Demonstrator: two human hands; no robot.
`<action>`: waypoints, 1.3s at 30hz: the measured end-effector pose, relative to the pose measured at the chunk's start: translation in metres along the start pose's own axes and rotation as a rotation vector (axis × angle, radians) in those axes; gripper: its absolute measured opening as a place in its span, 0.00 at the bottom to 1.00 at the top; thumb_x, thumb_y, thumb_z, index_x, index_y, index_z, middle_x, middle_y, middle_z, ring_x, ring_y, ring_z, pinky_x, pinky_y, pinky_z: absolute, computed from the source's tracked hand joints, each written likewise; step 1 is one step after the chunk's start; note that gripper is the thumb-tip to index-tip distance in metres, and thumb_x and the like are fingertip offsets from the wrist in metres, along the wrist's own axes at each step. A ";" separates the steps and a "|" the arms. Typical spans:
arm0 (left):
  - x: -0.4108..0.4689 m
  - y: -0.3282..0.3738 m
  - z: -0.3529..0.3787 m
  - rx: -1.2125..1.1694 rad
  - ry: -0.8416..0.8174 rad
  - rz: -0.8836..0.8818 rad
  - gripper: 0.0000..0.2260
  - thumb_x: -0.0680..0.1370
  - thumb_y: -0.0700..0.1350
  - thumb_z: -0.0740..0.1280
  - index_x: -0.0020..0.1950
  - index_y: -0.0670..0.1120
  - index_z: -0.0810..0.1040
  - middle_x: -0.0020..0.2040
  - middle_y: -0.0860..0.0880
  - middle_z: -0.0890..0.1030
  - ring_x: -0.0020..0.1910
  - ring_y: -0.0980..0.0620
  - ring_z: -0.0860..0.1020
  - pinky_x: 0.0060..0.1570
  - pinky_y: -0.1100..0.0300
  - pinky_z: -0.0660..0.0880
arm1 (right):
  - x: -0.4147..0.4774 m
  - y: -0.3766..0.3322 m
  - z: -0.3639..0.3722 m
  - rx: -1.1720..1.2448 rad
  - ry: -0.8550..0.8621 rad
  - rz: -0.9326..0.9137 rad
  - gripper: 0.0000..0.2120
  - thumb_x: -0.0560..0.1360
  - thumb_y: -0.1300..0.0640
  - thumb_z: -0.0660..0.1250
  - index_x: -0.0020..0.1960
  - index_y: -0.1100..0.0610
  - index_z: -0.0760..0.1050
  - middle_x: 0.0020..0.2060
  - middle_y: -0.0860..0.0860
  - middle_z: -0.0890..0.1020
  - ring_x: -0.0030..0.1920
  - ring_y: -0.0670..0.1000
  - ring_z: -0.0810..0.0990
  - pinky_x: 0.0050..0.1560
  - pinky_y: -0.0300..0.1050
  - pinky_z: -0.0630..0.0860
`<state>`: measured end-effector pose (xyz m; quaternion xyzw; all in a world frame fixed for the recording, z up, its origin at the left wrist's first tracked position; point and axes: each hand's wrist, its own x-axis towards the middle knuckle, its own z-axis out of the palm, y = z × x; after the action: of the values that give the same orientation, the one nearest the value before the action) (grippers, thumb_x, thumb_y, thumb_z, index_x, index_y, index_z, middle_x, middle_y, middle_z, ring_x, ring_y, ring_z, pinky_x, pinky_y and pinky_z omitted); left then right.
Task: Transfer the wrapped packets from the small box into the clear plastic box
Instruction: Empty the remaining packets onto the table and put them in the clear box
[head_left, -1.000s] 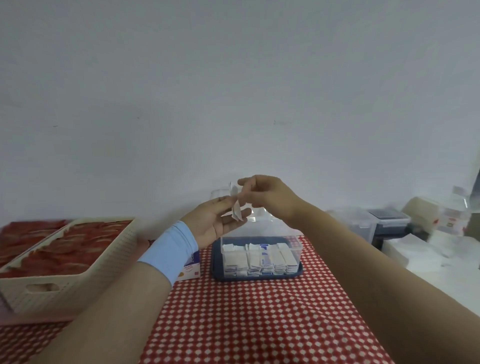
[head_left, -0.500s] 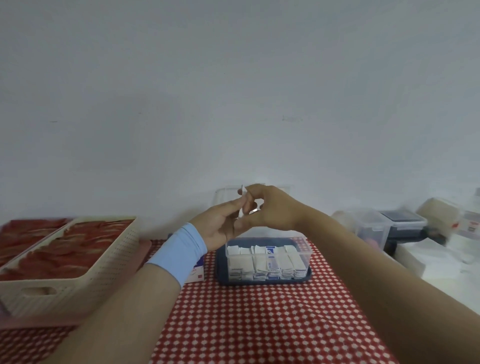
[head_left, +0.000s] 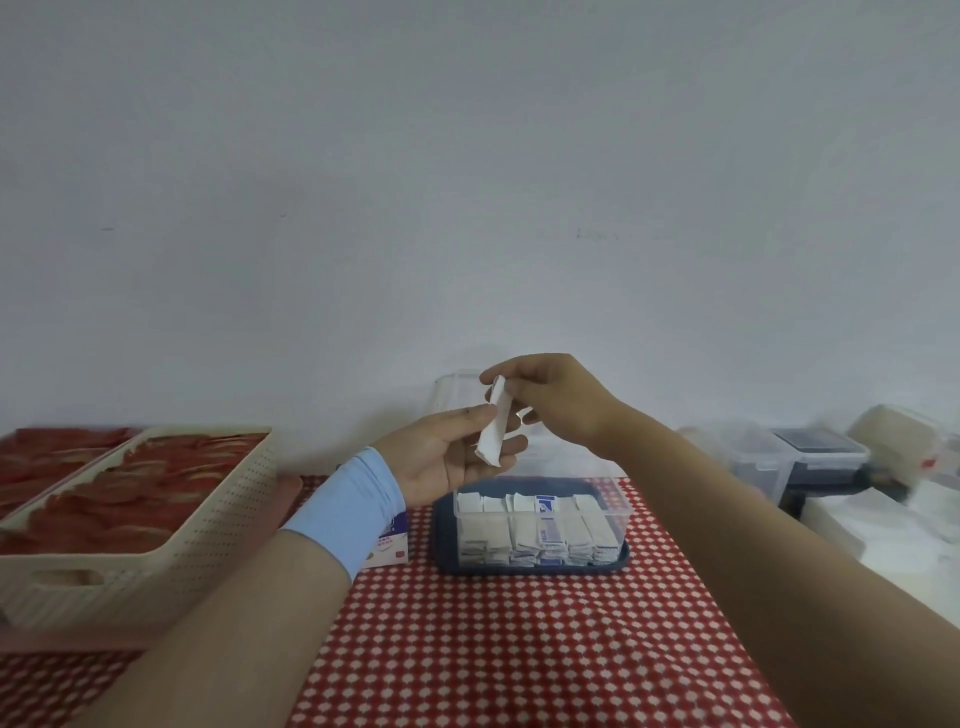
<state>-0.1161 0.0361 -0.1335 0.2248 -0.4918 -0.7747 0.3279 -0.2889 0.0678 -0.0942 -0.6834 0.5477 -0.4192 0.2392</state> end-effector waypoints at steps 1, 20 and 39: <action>0.000 -0.001 -0.001 0.006 -0.002 -0.001 0.22 0.74 0.45 0.69 0.66 0.37 0.76 0.56 0.42 0.83 0.52 0.46 0.84 0.46 0.55 0.83 | 0.000 0.000 0.000 -0.010 -0.008 0.013 0.16 0.82 0.65 0.58 0.57 0.54 0.84 0.50 0.53 0.85 0.45 0.51 0.80 0.45 0.43 0.76; 0.007 0.004 -0.007 0.458 0.095 -0.002 0.10 0.83 0.47 0.63 0.58 0.44 0.79 0.54 0.46 0.86 0.54 0.46 0.84 0.61 0.47 0.78 | 0.011 0.012 -0.018 -0.078 -0.141 0.133 0.06 0.78 0.63 0.68 0.48 0.55 0.84 0.39 0.51 0.86 0.36 0.46 0.83 0.35 0.40 0.74; 0.024 -0.039 -0.050 2.250 -0.252 0.046 0.19 0.74 0.64 0.60 0.49 0.53 0.83 0.51 0.54 0.80 0.59 0.51 0.70 0.74 0.47 0.55 | 0.038 0.071 0.048 -0.632 -0.435 0.255 0.09 0.77 0.63 0.64 0.52 0.60 0.82 0.45 0.56 0.85 0.33 0.49 0.81 0.41 0.42 0.79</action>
<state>-0.1100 -0.0003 -0.1900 0.3034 -0.9429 0.0969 -0.0980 -0.2852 0.0050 -0.1637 -0.7225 0.6669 -0.0427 0.1776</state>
